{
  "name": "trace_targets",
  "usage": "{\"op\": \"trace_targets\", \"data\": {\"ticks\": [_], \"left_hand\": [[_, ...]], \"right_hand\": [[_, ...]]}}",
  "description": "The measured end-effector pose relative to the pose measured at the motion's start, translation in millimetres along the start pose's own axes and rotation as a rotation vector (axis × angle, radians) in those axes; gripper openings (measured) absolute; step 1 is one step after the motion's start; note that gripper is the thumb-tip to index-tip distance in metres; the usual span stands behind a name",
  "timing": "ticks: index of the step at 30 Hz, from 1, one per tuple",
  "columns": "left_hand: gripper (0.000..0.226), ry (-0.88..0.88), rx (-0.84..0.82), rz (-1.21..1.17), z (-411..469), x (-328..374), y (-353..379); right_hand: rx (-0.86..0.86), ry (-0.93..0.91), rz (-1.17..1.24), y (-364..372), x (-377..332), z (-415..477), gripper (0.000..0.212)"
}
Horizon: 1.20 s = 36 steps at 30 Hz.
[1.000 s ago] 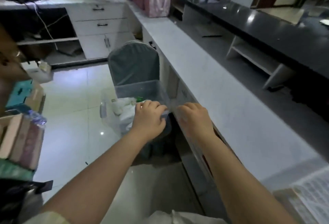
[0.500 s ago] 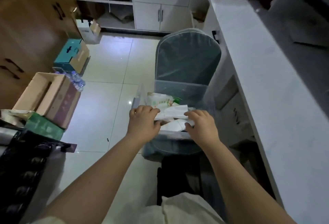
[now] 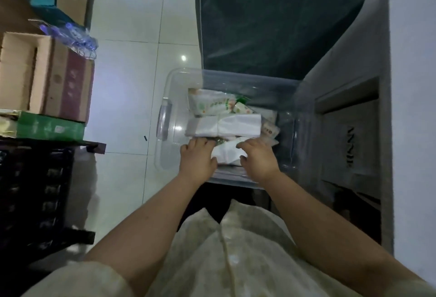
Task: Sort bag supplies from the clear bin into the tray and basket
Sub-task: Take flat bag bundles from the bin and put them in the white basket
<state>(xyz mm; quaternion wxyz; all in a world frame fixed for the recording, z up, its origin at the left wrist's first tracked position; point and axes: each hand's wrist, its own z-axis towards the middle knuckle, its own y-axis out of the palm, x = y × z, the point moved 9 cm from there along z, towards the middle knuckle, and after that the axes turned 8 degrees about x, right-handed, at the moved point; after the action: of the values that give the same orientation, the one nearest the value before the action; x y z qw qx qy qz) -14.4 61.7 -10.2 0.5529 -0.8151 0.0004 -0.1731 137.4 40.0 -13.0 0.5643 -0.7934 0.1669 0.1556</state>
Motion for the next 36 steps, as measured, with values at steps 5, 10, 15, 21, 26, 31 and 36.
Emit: {"op": "trace_targets", "data": {"ticks": [5, 10, 15, 21, 26, 31, 36], "left_hand": [[0.046, 0.009, -0.064, 0.029, 64.2, -19.2, 46.4], [0.054, 0.004, -0.118, 0.044, 134.5, -43.9, 92.4], [0.058, 0.129, -0.213, -0.049, 183.2, -34.0, 130.9], [0.066, 0.112, -0.323, -0.041, 198.7, -34.0, 151.0], [0.062, 0.154, -0.215, -0.024, 194.9, -32.0, 131.6], [0.052, 0.117, -0.236, -0.093, 171.5, -23.8, 117.7], [0.032, 0.06, -0.139, -0.243, 146.5, 4.0, 76.2]], "right_hand": [[-0.108, 0.055, 0.026, 52.4, 43.7, 38.4, 0.038], [-0.21, -0.021, -0.051, 102.5, 67.0, 67.6, 0.048], [-0.261, -0.127, -0.157, 132.5, 75.1, 88.8, 0.059], [-0.248, -0.116, -0.296, 150.0, 77.4, 84.7, 0.071], [-0.197, -0.123, -0.287, 140.1, 68.7, 87.3, 0.051], [-0.236, -0.123, -0.167, 115.8, 66.2, 78.8, 0.056], [0.045, -0.263, -0.069, 51.1, 27.1, 58.9, 0.042]]}}
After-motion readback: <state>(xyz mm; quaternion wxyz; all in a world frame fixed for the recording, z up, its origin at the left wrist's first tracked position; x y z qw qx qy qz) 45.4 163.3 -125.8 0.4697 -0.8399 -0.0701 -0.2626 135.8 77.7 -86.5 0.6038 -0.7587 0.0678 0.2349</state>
